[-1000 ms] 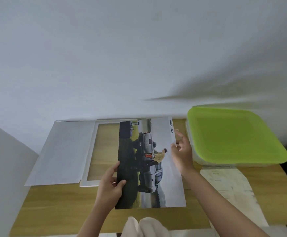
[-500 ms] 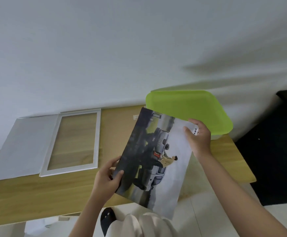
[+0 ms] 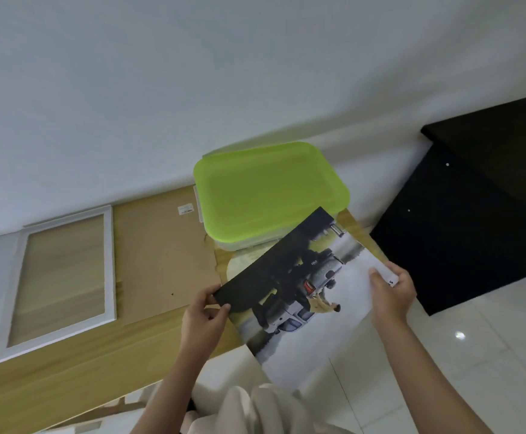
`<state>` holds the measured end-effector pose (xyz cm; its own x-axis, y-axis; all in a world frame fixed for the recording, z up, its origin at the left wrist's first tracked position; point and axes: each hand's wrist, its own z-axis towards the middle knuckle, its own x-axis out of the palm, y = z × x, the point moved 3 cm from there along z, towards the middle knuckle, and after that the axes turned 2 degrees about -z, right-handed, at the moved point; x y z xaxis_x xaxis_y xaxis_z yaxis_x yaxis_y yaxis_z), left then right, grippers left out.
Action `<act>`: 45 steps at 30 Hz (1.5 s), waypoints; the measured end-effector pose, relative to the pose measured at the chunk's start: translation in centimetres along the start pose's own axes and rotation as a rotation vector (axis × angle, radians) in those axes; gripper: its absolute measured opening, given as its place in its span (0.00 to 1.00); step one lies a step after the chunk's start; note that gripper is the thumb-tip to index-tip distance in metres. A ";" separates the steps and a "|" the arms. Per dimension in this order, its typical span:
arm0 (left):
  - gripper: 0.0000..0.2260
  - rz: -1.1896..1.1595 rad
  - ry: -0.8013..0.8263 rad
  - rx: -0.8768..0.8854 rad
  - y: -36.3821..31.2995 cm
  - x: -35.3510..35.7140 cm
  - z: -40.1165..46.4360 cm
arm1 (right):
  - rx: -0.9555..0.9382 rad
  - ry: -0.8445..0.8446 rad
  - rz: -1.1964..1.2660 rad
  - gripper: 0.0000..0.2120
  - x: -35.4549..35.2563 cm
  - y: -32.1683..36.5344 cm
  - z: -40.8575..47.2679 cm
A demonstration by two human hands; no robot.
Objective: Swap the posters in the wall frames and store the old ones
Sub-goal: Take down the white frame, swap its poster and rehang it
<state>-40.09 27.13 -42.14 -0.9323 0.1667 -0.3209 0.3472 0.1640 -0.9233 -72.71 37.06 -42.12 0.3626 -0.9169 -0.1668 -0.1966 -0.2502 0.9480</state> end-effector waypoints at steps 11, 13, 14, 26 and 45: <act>0.20 0.119 0.210 -0.164 1.5 3.2 0.6 | 0.185 -0.127 -0.016 0.14 -0.2 -4.3 -1.0; 0.22 0.162 0.216 -0.173 1.8 3.3 0.4 | 0.155 -0.097 -0.052 0.14 0.1 -4.0 -1.0; 0.23 0.193 0.216 -0.166 1.9 3.3 0.2 | 0.139 -0.082 -0.071 0.14 0.2 -3.9 -0.9; 0.22 0.310 0.134 -0.050 2.1 3.8 -1.9 | -0.047 0.079 -0.312 0.12 -0.1 -3.7 1.0; 0.25 0.415 0.102 -0.046 2.7 3.8 -2.2 | -0.175 0.164 -0.618 0.16 1.9 -4.1 2.1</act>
<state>-42.51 30.38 -45.42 -0.6990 0.3225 -0.6383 0.6968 0.1061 -0.7094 -73.11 35.70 -46.86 0.4976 -0.5583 -0.6638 0.2382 -0.6479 0.7235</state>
